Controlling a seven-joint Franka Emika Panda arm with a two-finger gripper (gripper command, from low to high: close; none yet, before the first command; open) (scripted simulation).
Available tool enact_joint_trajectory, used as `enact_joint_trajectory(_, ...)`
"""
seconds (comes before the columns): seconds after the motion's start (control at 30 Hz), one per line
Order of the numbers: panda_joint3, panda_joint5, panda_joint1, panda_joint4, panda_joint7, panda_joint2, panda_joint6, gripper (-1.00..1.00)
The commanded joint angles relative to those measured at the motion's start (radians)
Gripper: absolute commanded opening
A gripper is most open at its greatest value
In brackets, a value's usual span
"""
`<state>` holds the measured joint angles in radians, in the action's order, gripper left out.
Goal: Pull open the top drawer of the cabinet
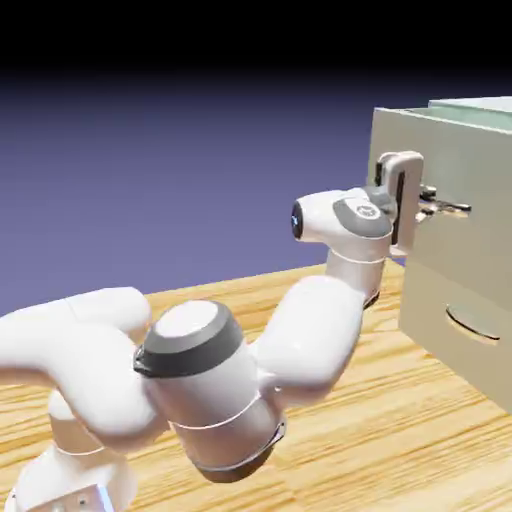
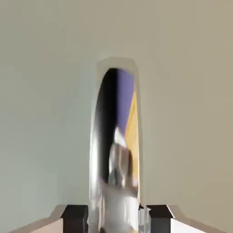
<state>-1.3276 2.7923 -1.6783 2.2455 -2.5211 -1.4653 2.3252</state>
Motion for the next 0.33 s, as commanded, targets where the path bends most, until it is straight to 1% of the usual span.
enact_joint_trajectory(0.0, 0.008, -0.007, 0.027, 0.037, 0.0, -0.002, -0.009, -1.0)
enact_joint_trajectory(0.17, 0.05, -0.036, 0.157, 0.199, 0.008, -0.018, -0.043, -1.0)
enact_joint_trajectory(0.2, 0.05, -0.036, 0.157, 0.199, 0.008, -0.018, -0.043, 1.0)
enact_joint_trajectory(0.23, 0.05, -0.036, 0.157, 0.199, 0.008, -0.018, -0.043, 1.0)
enact_joint_trajectory(0.3, 0.073, -0.056, 0.221, 0.272, 0.009, -0.029, -0.052, 1.0)
